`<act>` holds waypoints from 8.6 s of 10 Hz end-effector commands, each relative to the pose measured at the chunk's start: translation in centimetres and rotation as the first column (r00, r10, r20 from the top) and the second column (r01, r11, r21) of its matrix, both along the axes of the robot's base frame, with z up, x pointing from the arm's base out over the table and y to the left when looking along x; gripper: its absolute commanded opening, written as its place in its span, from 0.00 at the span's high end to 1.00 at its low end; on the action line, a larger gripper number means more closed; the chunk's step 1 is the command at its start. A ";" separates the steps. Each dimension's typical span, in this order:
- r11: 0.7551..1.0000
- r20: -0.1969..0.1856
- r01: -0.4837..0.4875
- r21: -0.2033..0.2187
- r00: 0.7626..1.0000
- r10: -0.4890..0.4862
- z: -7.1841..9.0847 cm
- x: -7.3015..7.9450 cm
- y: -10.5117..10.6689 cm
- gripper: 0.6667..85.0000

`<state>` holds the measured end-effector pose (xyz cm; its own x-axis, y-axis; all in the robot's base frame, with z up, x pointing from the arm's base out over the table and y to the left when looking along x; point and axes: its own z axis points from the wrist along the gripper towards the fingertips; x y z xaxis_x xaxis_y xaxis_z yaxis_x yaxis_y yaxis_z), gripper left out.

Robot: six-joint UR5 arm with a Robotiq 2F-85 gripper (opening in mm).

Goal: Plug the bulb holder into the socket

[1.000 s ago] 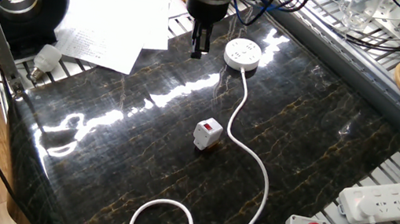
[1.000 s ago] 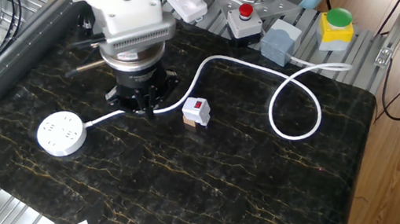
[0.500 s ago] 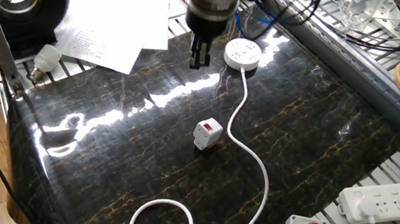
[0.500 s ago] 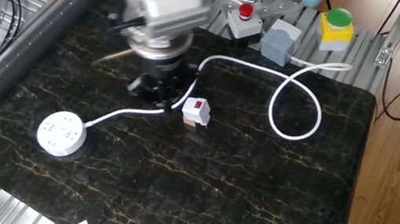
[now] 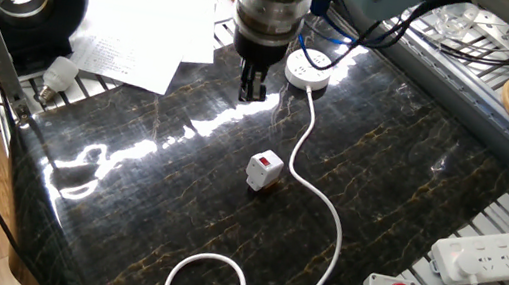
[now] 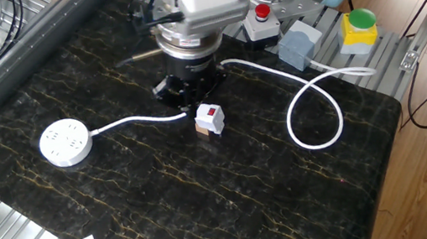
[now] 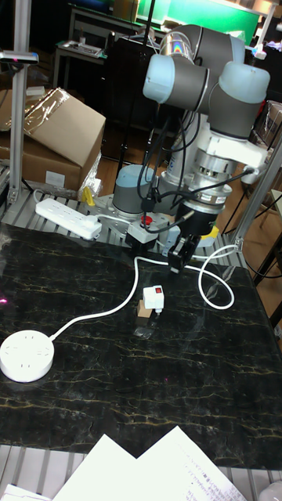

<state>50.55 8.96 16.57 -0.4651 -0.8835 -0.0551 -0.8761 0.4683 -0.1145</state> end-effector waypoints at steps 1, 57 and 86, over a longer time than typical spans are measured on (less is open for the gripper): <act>0.992 -0.032 -0.123 0.042 0.992 0.124 -0.8 -0.7 0.3 1.00; 0.994 -0.099 -0.099 0.048 0.990 0.103 -1.8 -3.4 -1.7 1.00; 0.817 0.031 -0.574 0.059 0.819 0.573 -8.5 -5.2 -0.1 0.37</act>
